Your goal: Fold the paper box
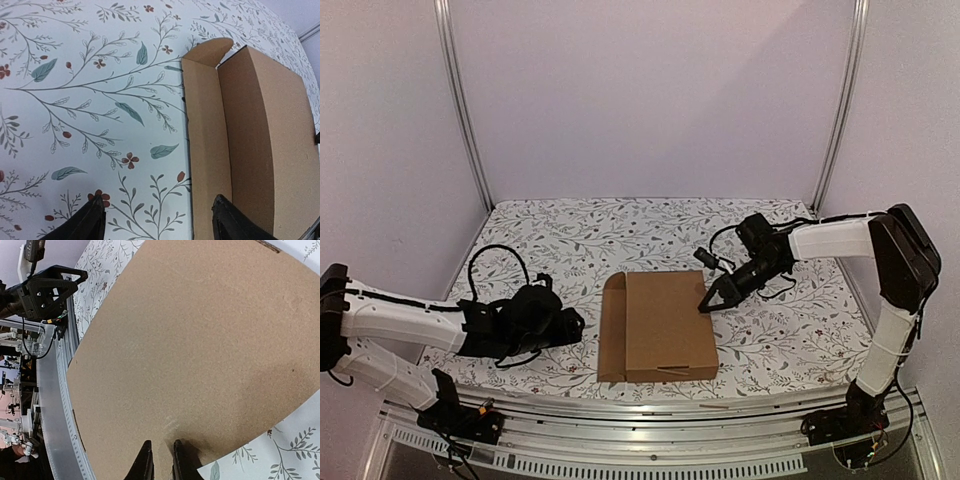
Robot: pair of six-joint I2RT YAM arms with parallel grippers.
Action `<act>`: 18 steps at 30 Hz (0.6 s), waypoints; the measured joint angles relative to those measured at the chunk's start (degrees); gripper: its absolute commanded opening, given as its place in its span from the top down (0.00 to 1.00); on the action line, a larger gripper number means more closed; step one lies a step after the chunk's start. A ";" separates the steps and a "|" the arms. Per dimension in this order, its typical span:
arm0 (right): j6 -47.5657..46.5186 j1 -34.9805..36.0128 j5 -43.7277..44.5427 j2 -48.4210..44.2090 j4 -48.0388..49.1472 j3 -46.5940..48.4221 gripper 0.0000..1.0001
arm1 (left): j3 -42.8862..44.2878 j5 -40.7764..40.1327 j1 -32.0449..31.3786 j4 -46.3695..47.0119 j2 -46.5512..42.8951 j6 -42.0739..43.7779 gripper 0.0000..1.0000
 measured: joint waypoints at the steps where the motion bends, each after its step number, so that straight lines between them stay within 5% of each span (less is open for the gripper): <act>1: 0.31 -0.37 -0.52 0.17 0.02 0.02 0.85 | 0.00 -0.26 0.11 0.02 0.68 -0.09 0.31; 10: 2.40 -5.88 -2.14 0.68 -0.04 0.02 0.86 | 0.90 3.30 4.15 8.37 13.97 2.86 0.38; 18: 4.39 -11.21 -3.91 1.60 0.31 -0.04 0.87 | 10.49 9.35 4.72 16.63 25.94 6.75 0.41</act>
